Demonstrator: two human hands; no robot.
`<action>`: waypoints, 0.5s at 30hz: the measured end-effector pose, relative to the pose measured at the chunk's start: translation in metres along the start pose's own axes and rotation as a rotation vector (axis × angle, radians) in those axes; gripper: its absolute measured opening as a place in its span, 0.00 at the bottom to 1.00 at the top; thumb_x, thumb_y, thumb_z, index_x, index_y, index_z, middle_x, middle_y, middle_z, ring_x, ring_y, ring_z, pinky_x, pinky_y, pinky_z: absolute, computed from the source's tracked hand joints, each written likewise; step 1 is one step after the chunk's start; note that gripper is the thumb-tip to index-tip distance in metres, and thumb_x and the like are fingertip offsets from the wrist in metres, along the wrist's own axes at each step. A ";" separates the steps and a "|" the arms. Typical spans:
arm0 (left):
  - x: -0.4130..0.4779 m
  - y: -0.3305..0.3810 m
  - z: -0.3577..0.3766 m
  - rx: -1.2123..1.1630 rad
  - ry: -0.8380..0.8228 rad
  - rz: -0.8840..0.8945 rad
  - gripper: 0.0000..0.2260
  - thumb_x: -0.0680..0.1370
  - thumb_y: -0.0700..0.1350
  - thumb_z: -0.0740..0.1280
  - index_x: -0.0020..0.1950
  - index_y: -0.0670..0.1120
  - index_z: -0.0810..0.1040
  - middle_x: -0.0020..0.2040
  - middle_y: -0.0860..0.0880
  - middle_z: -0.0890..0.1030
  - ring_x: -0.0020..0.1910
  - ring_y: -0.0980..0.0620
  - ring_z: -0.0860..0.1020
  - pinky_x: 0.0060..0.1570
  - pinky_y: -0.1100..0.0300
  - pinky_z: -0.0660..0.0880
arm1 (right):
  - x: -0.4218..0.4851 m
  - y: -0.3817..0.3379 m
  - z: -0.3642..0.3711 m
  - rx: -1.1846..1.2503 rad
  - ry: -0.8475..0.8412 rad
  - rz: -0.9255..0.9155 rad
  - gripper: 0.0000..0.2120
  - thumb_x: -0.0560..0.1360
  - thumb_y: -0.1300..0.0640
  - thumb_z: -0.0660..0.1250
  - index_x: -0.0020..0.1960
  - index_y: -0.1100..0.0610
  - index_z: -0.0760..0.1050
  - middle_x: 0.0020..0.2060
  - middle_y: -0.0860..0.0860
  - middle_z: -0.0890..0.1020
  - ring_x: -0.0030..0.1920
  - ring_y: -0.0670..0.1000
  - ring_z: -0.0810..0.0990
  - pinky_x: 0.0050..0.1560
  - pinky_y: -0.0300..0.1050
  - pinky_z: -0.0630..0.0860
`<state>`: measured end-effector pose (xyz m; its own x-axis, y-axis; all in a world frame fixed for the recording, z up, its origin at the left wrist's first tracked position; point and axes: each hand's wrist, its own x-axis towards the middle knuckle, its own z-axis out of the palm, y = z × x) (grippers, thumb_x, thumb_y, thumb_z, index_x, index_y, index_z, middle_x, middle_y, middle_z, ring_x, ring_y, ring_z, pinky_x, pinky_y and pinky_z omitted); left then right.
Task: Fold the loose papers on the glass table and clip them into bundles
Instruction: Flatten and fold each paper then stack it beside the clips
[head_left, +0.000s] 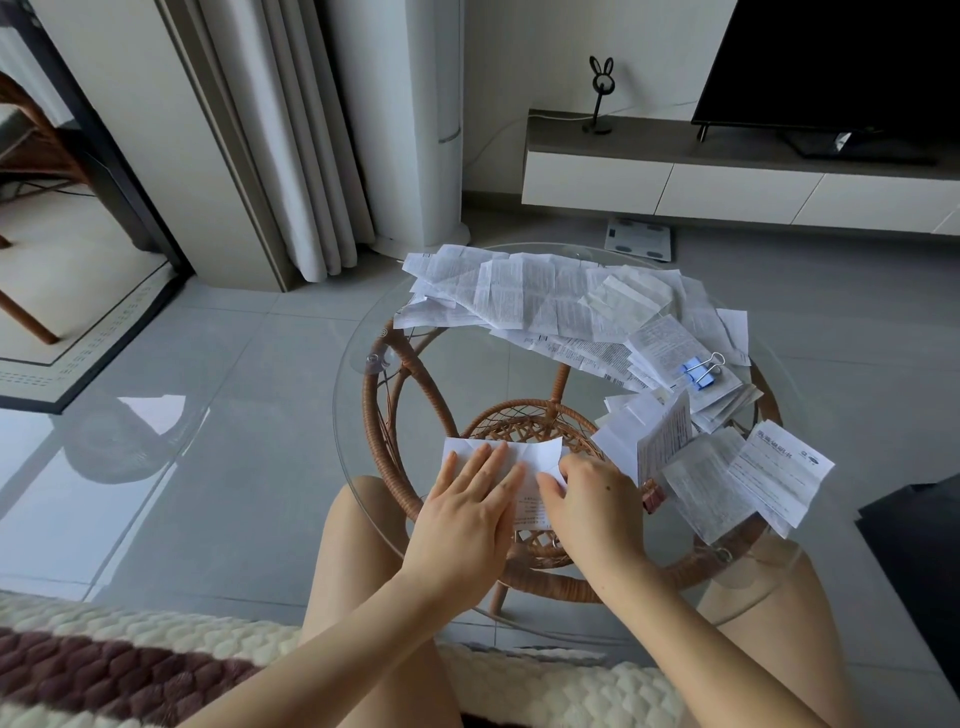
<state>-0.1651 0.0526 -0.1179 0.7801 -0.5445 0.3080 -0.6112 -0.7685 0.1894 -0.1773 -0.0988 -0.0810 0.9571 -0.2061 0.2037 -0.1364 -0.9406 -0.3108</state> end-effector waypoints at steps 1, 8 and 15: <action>0.000 0.000 0.000 0.014 -0.008 0.001 0.20 0.81 0.49 0.51 0.69 0.48 0.73 0.70 0.46 0.70 0.71 0.47 0.65 0.68 0.42 0.58 | 0.000 0.000 0.000 0.003 0.005 0.003 0.14 0.79 0.52 0.61 0.47 0.62 0.78 0.42 0.55 0.83 0.36 0.48 0.70 0.28 0.31 0.54; 0.001 -0.002 0.001 0.075 -0.043 0.003 0.21 0.81 0.49 0.50 0.71 0.47 0.71 0.71 0.46 0.70 0.72 0.46 0.64 0.67 0.39 0.58 | 0.001 -0.004 -0.003 -0.006 -0.049 0.021 0.16 0.80 0.49 0.58 0.54 0.59 0.77 0.50 0.52 0.82 0.46 0.49 0.80 0.37 0.33 0.66; 0.002 -0.002 0.002 0.084 -0.087 -0.029 0.21 0.81 0.50 0.51 0.70 0.47 0.71 0.70 0.45 0.71 0.71 0.46 0.65 0.69 0.42 0.63 | -0.027 -0.014 0.013 0.042 0.094 -0.002 0.30 0.67 0.50 0.75 0.65 0.58 0.70 0.50 0.59 0.81 0.47 0.58 0.82 0.43 0.50 0.79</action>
<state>-0.1623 0.0530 -0.1192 0.8080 -0.5463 0.2208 -0.5780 -0.8077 0.1167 -0.1980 -0.0766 -0.0942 0.9287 -0.2309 0.2902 -0.1220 -0.9291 -0.3491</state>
